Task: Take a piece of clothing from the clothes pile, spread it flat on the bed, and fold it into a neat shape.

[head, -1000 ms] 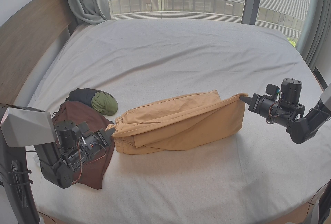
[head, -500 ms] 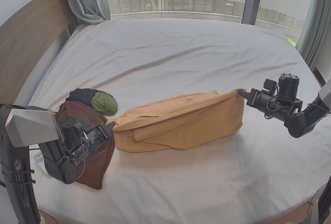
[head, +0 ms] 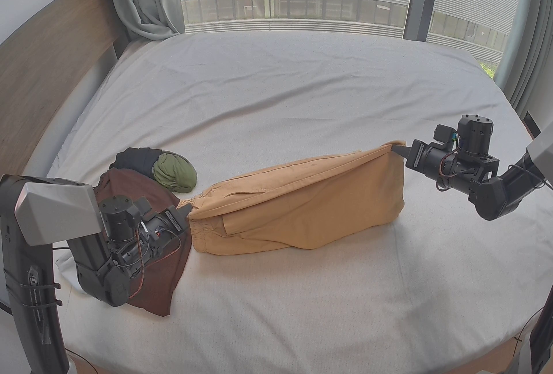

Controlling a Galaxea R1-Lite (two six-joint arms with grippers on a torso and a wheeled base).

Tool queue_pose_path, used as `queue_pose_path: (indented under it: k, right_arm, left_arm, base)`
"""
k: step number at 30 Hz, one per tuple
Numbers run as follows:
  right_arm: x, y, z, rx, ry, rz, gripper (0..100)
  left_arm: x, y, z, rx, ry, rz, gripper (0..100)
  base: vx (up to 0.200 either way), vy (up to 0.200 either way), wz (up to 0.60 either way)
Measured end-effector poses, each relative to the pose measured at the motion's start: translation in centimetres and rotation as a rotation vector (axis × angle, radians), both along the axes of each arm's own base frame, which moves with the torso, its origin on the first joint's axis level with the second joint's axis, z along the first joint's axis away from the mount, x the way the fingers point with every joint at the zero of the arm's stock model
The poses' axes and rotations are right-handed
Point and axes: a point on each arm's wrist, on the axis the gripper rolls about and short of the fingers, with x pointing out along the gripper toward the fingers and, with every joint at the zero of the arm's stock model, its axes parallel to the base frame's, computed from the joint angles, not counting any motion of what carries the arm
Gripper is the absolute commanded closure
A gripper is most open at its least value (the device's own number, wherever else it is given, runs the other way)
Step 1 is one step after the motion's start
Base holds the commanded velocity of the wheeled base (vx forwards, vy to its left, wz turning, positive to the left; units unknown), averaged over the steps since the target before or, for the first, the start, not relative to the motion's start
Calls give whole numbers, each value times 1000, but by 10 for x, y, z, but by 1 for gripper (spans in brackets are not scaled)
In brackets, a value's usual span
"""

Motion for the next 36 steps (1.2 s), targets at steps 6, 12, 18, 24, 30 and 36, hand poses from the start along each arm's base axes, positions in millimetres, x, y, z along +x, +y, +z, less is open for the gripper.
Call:
queue_pose_path:
  k: [6, 12, 18, 24, 30, 36]
  right_arm:
    - [2, 0, 1, 0, -6, -1, 100]
    - [9, 0, -1, 2, -10, -3, 100]
    - [21, 2, -5, 4, -25, -4, 100]
    - [37, 5, -9, 24, -39, -4, 100]
    - [55, 9, -21, 32, -40, -4, 100]
    - [67, 11, -33, 32, -38, -3, 100]
  left_arm:
    - [1, 0, -1, 0, 2, -1, 100]
    - [4, -1, -1, -24, 3, 3, 100]
    - [13, -2, 2, -55, -23, 11, 100]
    - [24, -3, 0, -56, -49, 43, 100]
    - [34, -2, -6, -56, -61, 64, 100]
    - [38, 0, -12, -56, -56, 71, 100]
  base:
    - [0, 0, 0]
    - [0, 0, 0]
    - [0, 0, 0]
    - [0, 0, 0]
    - [0, 0, 0]
    - [0, 0, 0]
